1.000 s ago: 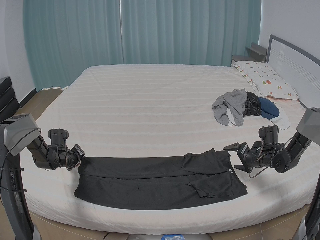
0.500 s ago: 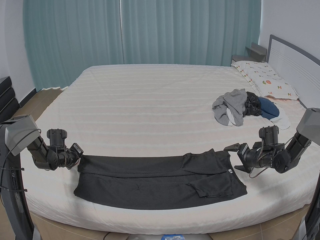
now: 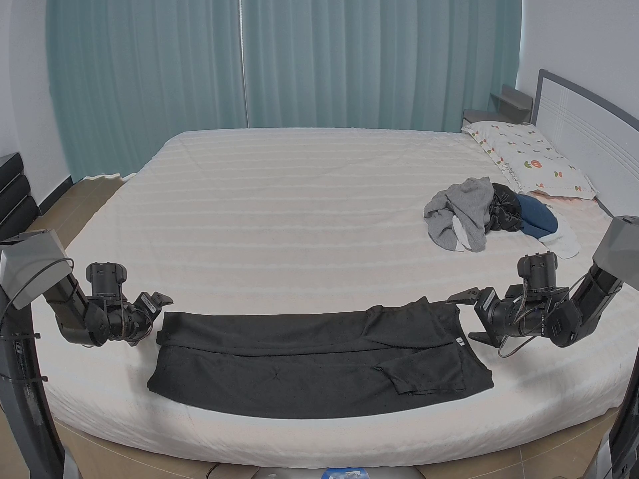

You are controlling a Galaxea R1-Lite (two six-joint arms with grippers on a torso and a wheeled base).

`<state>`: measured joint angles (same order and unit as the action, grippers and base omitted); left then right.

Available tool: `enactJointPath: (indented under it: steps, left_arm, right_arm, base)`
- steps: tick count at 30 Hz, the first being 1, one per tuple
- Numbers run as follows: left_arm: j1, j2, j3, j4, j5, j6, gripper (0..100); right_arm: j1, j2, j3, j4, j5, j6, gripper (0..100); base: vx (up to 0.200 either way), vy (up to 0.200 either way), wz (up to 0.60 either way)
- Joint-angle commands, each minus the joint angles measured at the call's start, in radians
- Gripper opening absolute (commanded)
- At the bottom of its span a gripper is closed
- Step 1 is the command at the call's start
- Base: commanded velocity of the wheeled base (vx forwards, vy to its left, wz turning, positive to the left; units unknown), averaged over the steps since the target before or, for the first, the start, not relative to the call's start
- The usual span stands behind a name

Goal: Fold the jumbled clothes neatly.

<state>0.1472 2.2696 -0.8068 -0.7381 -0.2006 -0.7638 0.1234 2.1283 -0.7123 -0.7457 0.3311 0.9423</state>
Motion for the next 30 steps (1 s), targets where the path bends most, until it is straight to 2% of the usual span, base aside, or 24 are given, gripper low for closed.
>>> enactJointPath:
  steps: [1, 7, 13, 26, 30]
  left_arm:
    - [0.008, -0.125, 0.106, -0.040, -0.040, -0.003, 100]
    - [-0.009, -0.136, 0.173, -0.043, -0.040, -0.002, 100]
    - [-0.012, -0.139, 0.236, -0.044, -0.040, 0.003, 100]
    - [-0.037, -0.124, 0.265, -0.038, -0.025, 0.008, 100]
    - [-0.037, -0.120, 0.302, -0.035, -0.025, 0.051, 100]
  right_arm:
    - [-0.001, -0.008, 0.016, -0.001, 0.000, 0.016, 100]
    - [-0.001, -0.022, 0.028, -0.001, 0.002, 0.019, 100]
    - [-0.001, -0.024, 0.031, -0.001, 0.002, 0.019, 100]
    - [0.004, -0.021, 0.030, -0.001, 0.002, 0.019, 100]
    - [0.002, -0.025, 0.031, -0.001, 0.002, 0.019, 100]
  base:
    - [0.000, 0.000, 0.00]
    - [-0.200, 0.000, 0.00]
    - [0.000, 0.000, 0.00]
    - [0.000, 0.000, 0.00]
    - [0.000, 0.000, 0.00]
